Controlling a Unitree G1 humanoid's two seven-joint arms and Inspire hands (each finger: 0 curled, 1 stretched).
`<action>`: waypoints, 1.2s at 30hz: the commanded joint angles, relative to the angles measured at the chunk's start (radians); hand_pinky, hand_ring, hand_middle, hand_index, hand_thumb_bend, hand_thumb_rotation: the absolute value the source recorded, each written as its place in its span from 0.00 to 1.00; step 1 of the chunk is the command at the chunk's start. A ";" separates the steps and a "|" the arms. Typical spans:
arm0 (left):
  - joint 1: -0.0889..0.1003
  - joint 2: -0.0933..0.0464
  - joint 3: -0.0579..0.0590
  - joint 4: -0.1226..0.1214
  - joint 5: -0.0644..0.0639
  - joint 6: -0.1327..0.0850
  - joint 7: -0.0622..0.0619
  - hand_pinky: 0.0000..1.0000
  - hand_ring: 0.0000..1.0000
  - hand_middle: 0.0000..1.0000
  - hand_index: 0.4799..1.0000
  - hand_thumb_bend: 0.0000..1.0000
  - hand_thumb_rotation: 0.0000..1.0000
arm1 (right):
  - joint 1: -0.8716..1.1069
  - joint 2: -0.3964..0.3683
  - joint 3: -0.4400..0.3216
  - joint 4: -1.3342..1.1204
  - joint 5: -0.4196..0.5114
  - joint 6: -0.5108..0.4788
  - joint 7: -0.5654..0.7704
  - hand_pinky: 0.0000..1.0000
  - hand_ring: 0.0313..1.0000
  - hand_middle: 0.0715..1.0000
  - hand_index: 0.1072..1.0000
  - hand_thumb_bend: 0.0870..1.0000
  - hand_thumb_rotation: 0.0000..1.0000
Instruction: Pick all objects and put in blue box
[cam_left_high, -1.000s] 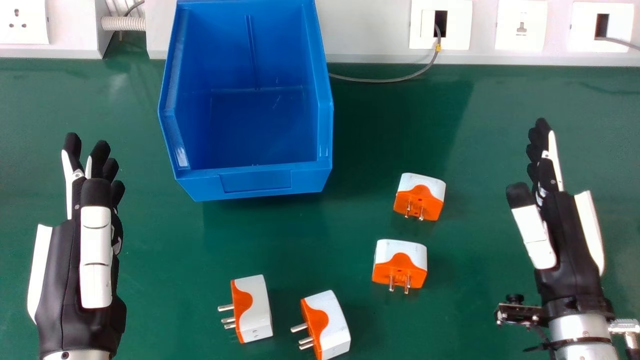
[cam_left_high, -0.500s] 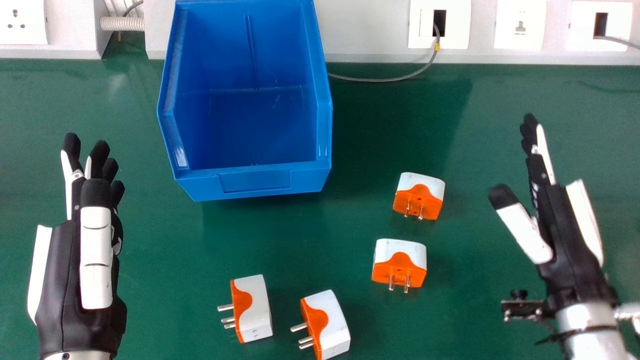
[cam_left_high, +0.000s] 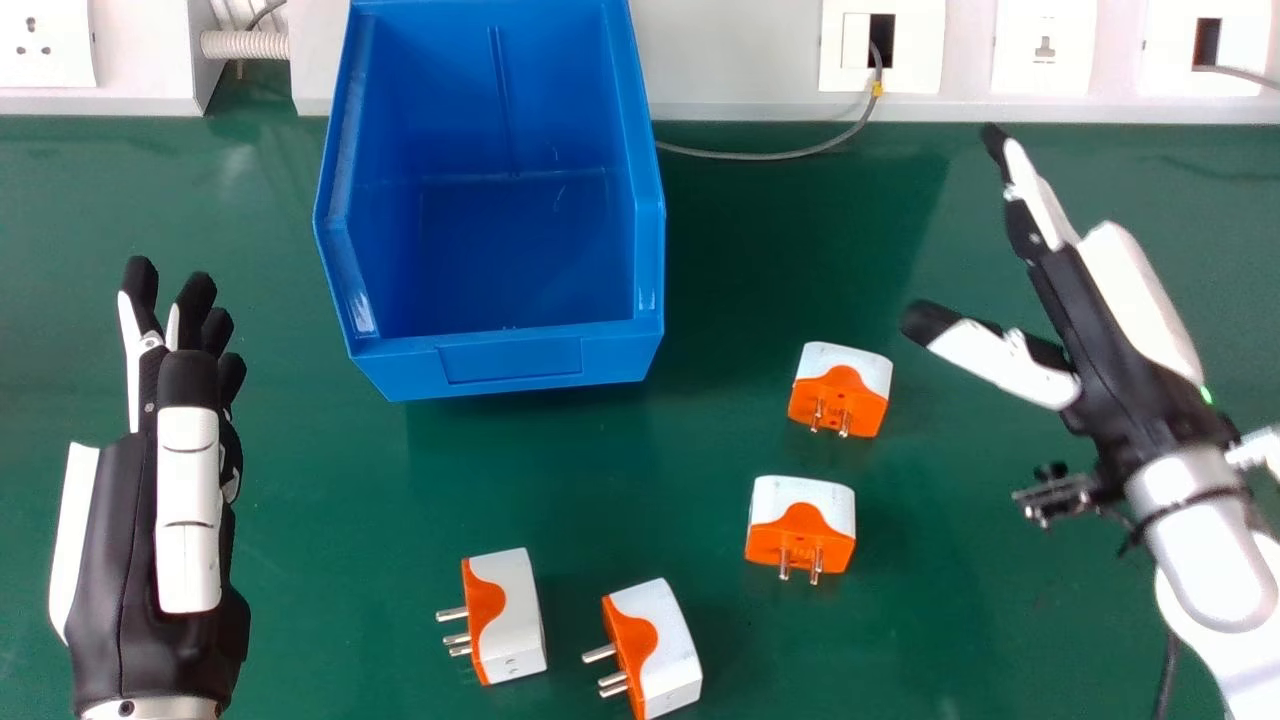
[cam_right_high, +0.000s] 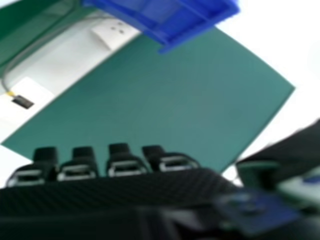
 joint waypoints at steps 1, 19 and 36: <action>-0.011 0.007 0.008 -0.021 -0.005 0.000 0.004 1.00 1.00 1.00 1.00 0.68 1.00 | -0.086 -0.039 0.051 0.036 -0.057 0.044 0.008 0.92 1.00 1.00 1.00 0.84 1.00; -0.010 0.012 0.014 -0.043 -0.007 0.019 0.004 1.00 1.00 1.00 1.00 0.67 1.00 | -0.394 -0.077 0.277 0.337 -0.207 0.130 0.039 0.89 0.96 0.98 0.98 0.95 0.91; 0.031 0.004 0.015 -0.076 -0.001 0.038 0.026 1.00 1.00 1.00 1.00 0.68 0.98 | -0.352 -0.187 0.335 0.222 -0.221 0.115 0.106 0.86 0.93 0.94 0.94 1.00 0.88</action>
